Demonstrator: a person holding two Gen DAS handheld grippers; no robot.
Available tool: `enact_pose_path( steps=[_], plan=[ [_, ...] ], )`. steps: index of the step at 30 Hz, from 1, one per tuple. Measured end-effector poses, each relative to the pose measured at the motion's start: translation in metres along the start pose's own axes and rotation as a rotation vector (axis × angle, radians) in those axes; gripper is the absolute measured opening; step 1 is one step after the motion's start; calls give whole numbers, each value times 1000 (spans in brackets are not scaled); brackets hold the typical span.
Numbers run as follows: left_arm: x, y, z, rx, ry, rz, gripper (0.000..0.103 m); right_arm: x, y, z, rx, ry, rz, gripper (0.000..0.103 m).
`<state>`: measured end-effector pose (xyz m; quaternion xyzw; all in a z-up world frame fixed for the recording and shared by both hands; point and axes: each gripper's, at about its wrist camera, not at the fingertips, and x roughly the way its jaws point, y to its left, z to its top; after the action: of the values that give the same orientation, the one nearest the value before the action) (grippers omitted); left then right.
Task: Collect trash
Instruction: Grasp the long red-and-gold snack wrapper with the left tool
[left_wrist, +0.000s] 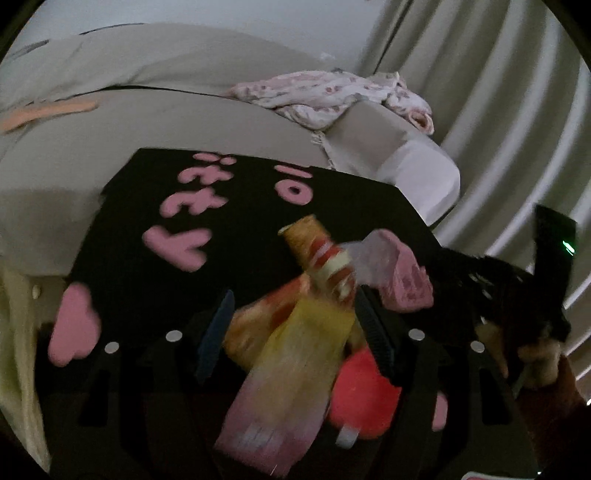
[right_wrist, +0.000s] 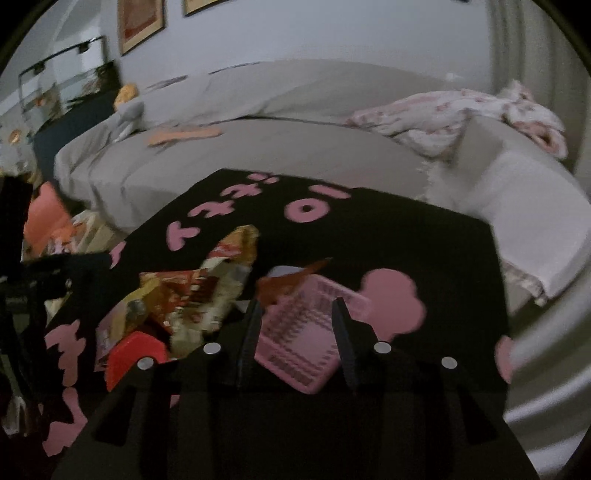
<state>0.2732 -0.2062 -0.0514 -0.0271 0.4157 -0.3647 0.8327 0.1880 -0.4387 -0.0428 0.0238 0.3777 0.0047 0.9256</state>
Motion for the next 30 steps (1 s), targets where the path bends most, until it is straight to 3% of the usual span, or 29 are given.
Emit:
enact_pose_path(
  steps=[6,7,9,10,14,19,22,27,29,30],
  plan=[
    [78,-19,22,-34,168,57,64,-16,-36,-8,118,-42,-29,38],
    [86,-20,23,-39,187,59,59,-17,-39,-8,125,-44,-32,38],
    [102,-21,23,-46,241,55,29,-19,-42,-11,127,-48,-27,38],
    [102,-20,22,-50,239,49,24,-19,-41,-12,124,-47,-24,38],
    [72,-23,21,-26,163,31,15,-14,-27,-13,71,-39,7,38],
    [5,-16,18,-77,30,8,15,4,-1,-6,21,-17,44,38],
    [-36,-5,17,-128,-59,-15,15,19,15,2,0,-17,38,38],
    [-74,15,12,-175,-116,-17,15,50,25,15,0,20,0,38],
    [-86,22,4,-178,-130,15,15,56,25,19,6,29,-6,32],
    [-92,27,-1,-179,-136,37,15,57,26,20,4,27,-5,18]
  ],
)
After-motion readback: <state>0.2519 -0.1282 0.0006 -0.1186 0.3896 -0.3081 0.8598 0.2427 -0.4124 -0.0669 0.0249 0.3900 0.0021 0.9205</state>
